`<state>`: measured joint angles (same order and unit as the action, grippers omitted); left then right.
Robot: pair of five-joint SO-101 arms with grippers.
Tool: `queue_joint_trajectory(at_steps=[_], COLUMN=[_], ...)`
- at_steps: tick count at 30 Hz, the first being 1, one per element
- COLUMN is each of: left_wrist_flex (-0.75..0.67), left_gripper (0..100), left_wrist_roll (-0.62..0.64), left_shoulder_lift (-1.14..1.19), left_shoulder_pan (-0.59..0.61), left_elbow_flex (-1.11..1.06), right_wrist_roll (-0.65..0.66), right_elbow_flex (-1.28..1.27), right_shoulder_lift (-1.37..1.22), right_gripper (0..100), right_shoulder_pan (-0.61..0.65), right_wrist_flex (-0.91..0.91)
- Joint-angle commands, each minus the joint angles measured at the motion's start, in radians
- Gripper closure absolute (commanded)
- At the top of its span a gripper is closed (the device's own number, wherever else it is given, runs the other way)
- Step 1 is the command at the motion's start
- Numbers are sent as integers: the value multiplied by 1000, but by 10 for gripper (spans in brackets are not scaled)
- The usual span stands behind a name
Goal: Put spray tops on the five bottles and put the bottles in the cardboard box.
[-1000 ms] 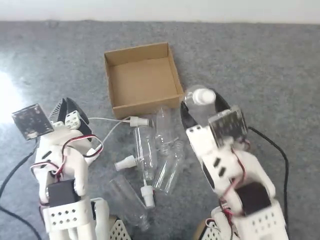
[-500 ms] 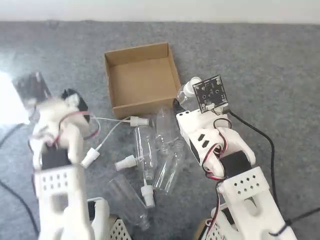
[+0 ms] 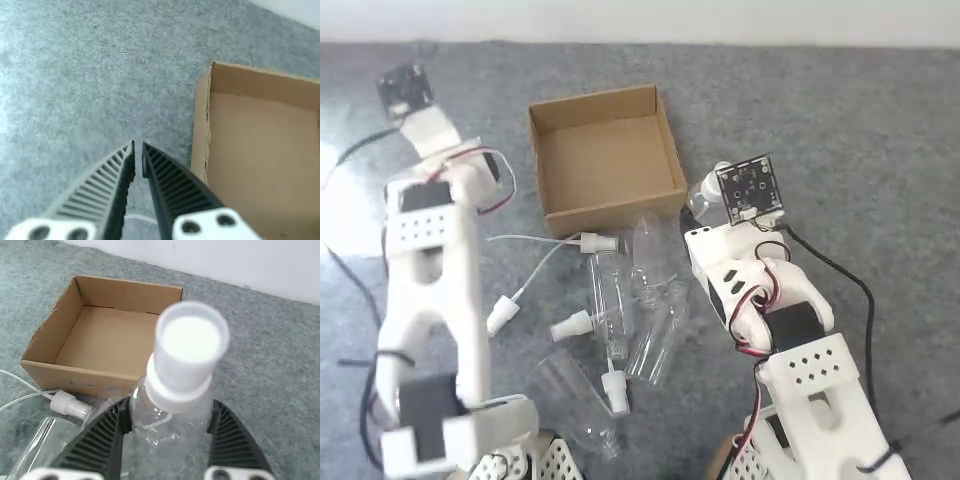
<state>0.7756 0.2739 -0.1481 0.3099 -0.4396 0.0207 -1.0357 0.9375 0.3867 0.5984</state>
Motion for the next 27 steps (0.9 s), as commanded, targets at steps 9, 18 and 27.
queue_joint_trajectory(at_steps=[9, 18, 27], left_wrist_flex=[61, 61, 55], left_gripper=[979, 980, 981], left_wrist_roll=[-37, -143, -184], left_shoulder_lift=[400, 551, 583], left_shoulder_pan=[-6, -95, -166], left_elbow_flex=[438, 553, 558], right_wrist_roll=[-6, -6, -6], right_elbow_flex=[12, 12, 12], right_shoulder_lift=[12, 12, 12], right_gripper=[884, 882, 882], right_shoulder_pan=[-18, -53, -53], right_wrist_flex=[-24, -25, -22])
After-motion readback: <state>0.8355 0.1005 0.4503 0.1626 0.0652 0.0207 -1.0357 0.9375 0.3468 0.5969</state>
